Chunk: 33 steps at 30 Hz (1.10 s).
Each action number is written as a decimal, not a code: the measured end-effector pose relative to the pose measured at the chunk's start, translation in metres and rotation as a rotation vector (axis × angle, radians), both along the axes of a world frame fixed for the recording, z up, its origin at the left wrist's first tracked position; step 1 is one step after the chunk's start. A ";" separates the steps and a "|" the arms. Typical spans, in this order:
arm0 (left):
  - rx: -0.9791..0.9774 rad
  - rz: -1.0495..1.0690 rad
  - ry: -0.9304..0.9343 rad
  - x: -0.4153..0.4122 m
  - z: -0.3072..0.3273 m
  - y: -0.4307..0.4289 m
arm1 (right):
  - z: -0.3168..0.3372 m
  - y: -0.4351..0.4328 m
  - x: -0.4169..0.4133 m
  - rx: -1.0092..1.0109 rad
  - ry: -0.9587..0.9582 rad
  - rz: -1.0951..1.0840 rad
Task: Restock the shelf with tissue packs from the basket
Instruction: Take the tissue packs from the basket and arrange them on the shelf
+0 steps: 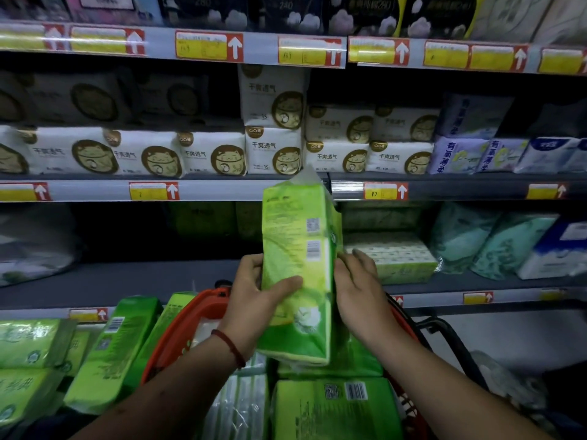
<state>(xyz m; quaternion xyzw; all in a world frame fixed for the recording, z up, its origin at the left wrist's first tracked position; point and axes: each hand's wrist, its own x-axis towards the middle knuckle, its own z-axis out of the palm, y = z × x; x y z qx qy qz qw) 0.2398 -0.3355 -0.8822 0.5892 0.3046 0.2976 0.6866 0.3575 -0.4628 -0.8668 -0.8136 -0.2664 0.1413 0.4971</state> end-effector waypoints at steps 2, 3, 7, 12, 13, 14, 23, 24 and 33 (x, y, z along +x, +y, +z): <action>0.109 -0.013 0.013 -0.004 -0.002 -0.003 | 0.007 -0.001 -0.008 0.019 0.106 0.013; 0.149 -0.040 0.002 -0.006 -0.001 -0.005 | 0.013 -0.002 -0.011 0.042 0.192 0.002; 0.463 -0.159 0.014 -0.015 0.001 -0.021 | 0.031 -0.008 -0.007 0.174 0.387 0.020; 0.705 -0.230 0.103 -0.012 -0.005 -0.041 | 0.029 -0.005 -0.002 0.161 0.382 -0.015; 0.676 -0.232 0.105 -0.012 -0.007 -0.041 | 0.028 -0.004 -0.003 0.157 0.393 -0.016; 0.651 -0.234 0.109 -0.013 -0.009 -0.042 | 0.026 -0.004 -0.002 0.164 0.397 -0.014; 0.862 -0.306 0.206 -0.026 -0.004 -0.073 | 0.012 -0.008 0.010 0.189 0.417 -0.043; 0.891 -0.299 0.226 -0.025 -0.002 -0.074 | 0.013 -0.007 0.010 0.188 0.416 -0.034; 1.046 -0.396 0.317 -0.023 0.006 -0.070 | 0.008 -0.007 0.019 0.287 0.522 -0.061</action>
